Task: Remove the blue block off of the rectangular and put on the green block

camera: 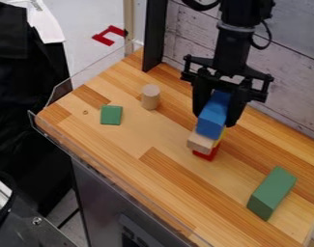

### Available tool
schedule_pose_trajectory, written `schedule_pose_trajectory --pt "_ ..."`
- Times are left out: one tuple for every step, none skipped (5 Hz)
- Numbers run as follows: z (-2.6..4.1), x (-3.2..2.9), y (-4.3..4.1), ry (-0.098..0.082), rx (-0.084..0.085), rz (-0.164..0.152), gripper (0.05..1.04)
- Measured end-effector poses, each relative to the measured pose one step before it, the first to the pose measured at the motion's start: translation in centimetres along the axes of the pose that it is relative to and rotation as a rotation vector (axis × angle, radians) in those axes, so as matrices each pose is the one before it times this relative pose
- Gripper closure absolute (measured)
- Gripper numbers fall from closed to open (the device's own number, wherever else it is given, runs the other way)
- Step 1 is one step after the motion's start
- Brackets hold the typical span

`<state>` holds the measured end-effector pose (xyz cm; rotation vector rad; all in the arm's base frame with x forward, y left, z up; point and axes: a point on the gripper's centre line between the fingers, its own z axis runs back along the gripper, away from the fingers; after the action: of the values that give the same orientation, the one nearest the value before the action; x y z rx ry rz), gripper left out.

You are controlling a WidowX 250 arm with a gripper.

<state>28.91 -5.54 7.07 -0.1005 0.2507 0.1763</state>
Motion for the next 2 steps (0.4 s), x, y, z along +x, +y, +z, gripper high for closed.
schedule_pose_trajectory --pt "0.749 -0.398 0.181 -0.0074 0.0129 0.008 0.505" --pt "1.955 -0.31 -0.27 -0.0427 0.0214 -0.0089 0.505"
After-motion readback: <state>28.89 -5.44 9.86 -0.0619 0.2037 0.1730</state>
